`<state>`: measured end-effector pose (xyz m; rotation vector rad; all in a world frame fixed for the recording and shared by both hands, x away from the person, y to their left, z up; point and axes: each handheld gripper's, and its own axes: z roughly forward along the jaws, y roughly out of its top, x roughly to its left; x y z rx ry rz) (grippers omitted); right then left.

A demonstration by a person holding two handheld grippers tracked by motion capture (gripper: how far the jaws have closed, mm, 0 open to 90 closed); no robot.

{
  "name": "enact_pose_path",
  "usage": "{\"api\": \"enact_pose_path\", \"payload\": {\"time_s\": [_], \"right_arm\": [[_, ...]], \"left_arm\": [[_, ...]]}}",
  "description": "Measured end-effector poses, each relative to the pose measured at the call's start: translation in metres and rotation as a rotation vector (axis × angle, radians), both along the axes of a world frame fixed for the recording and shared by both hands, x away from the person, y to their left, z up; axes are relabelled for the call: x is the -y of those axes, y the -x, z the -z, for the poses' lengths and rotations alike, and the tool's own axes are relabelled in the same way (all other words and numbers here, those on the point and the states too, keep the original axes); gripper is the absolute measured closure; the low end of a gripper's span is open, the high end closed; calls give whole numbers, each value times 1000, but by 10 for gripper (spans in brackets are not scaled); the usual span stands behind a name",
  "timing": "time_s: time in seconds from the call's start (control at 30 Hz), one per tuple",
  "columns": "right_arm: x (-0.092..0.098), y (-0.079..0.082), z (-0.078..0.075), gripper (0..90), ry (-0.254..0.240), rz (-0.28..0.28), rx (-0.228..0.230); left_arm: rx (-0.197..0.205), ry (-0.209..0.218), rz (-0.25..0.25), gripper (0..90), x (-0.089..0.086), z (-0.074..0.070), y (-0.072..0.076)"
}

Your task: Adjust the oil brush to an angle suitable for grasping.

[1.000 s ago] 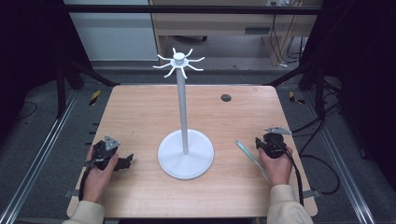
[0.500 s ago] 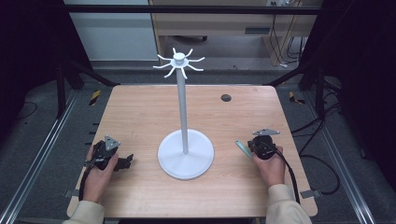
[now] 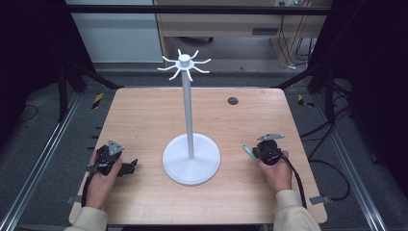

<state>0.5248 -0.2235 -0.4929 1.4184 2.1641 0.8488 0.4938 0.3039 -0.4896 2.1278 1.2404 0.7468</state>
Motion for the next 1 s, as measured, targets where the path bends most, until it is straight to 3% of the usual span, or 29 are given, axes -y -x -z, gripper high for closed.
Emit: {"api": "enact_pose_path", "payload": {"time_s": [0.2, 0.57, 0.73, 1.0], "right_arm": [[-4, 3, -1, 900, -34, -63, -28], [-15, 13, -3, 900, -51, -169, -67], [-20, 16, -4, 900, -34, -189, -79], [-22, 18, -12, 900, 17, -208, -41]], "left_arm": [[-1, -1, 3, 30, 1, 0, 0], [-8, -1, 5, 30, 1, 1, 0], [-3, 1, 2, 30, 0, 1, 0], [7, 2, -11, 30, -4, -1, 0]]}}
